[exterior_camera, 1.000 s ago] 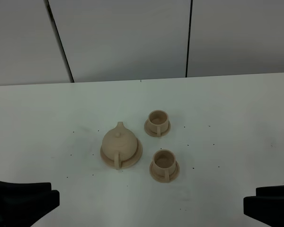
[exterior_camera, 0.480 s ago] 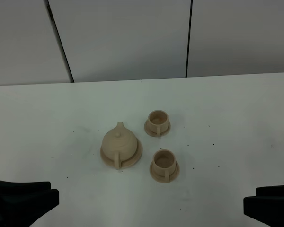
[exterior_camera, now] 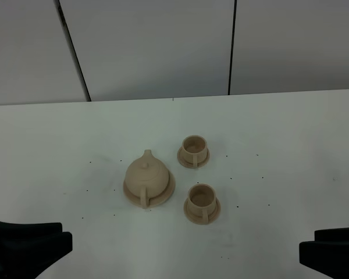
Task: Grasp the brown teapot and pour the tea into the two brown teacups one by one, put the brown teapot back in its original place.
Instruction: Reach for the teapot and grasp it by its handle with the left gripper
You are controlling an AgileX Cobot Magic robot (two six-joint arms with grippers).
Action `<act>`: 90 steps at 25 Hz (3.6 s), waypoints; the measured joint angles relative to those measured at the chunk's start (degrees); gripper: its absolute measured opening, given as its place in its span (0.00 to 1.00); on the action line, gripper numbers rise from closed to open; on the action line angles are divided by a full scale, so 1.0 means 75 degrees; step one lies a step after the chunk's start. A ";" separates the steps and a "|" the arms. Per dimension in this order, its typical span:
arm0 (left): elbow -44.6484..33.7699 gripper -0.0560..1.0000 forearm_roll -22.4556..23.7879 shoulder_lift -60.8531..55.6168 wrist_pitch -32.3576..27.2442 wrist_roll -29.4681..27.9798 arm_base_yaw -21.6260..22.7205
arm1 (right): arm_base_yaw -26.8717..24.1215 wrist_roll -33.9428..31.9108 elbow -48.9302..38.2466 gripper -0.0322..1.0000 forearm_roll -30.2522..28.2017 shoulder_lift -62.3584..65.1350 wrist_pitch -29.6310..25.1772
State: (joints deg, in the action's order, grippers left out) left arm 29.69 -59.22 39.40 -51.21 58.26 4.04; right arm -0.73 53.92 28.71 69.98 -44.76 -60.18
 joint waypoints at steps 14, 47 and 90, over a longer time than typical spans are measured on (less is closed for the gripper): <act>0.0000 0.32 0.0182 0.0000 0.0024 0.0000 0.0000 | 0.0000 0.0000 0.0000 0.47 -0.0037 0.0000 0.0415; 0.0000 0.32 0.0221 -0.0009 0.1291 -0.0778 0.0000 | 0.0000 -0.6170 0.0399 0.47 -0.7009 0.4494 0.0747; 0.0000 0.32 0.4407 -0.0009 0.2774 -0.4663 0.0000 | 0.0000 -0.7589 -0.0129 0.43 -0.8772 0.5628 -0.0191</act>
State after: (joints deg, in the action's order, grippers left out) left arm 29.69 -26.17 39.33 -30.40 23.29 4.04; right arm -0.73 -3.00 27.74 4.19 -2.55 -61.61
